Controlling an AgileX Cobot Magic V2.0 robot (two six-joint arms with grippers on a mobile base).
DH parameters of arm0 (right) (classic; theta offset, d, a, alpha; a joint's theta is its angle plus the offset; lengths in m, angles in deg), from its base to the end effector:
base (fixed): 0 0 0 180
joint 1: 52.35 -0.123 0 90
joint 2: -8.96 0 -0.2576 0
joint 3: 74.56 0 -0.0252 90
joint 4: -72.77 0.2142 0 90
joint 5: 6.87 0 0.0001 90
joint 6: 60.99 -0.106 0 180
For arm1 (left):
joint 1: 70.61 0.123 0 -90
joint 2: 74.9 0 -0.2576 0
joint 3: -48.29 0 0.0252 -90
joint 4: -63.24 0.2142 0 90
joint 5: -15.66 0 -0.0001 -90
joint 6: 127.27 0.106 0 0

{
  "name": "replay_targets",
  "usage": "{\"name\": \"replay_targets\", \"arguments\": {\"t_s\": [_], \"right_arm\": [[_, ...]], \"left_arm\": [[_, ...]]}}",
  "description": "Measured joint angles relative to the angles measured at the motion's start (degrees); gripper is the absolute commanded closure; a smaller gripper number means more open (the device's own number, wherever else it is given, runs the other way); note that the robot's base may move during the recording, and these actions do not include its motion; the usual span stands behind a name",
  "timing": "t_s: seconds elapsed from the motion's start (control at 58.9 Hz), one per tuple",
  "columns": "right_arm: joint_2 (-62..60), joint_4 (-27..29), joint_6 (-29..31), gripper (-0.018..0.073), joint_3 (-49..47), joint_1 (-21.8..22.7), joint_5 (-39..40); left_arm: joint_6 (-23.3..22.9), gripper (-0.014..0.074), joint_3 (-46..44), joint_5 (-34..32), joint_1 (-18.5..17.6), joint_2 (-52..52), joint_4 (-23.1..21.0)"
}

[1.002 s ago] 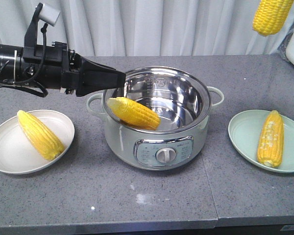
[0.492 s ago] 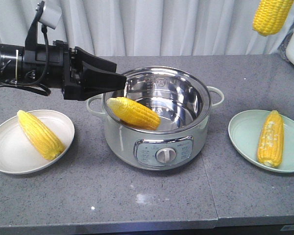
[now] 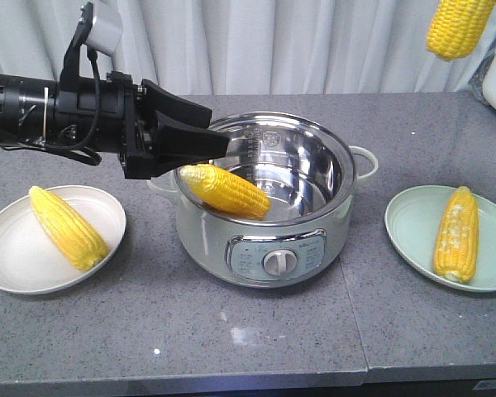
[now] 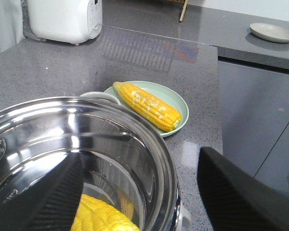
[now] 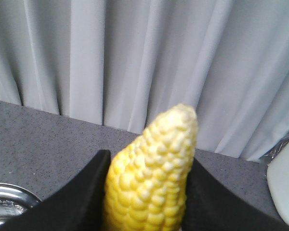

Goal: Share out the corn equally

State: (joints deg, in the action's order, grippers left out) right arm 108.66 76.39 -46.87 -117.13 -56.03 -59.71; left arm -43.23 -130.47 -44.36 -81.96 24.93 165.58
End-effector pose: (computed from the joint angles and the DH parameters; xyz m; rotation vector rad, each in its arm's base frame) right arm 0.3082 0.0252 0.4782 -0.2940 1.8955 -0.0486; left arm 0.2837 -0.1484 0.3310 1.0388 1.6800 -0.9815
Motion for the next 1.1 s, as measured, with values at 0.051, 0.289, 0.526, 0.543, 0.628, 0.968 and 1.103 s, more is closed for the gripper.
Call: {"name": "replay_targets", "arguments": {"t_s": [0.051,0.289,0.526,0.543,0.628,0.968,1.103], "right_arm": [[0.0,0.0,0.0,0.0568,0.0,0.0,0.0],[0.0,-0.1,0.0,0.0568,0.0,0.0,0.0],[0.0,-0.2,0.0,0.0568,0.0,0.0,0.0],[0.0,-0.2,0.0,0.0568,0.0,0.0,0.0],[0.0,-0.2,0.0,0.0568,0.0,0.0,0.0],[0.0,-0.2,0.0,0.0568,0.0,0.0,0.0],[0.0,-0.2,0.0,0.0568,0.0,0.0,0.0]], "left_arm": [[0.0,0.0100,0.0,0.0,0.0,0.2,0.0],[1.0,0.0100,2.5,0.1,0.0,1.3,0.0],[5.4,0.0100,5.9,1.5,0.0,1.3,0.0],[5.7,0.0100,6.0,1.8,0.0,1.3,0.0],[6.7,0.0100,6.1,3.6,0.0,1.3,0.0],[7.8,0.0100,6.2,8.1,0.0,1.3,0.0],[7.9,0.0100,6.9,8.2,0.0,1.3,0.0]]}}
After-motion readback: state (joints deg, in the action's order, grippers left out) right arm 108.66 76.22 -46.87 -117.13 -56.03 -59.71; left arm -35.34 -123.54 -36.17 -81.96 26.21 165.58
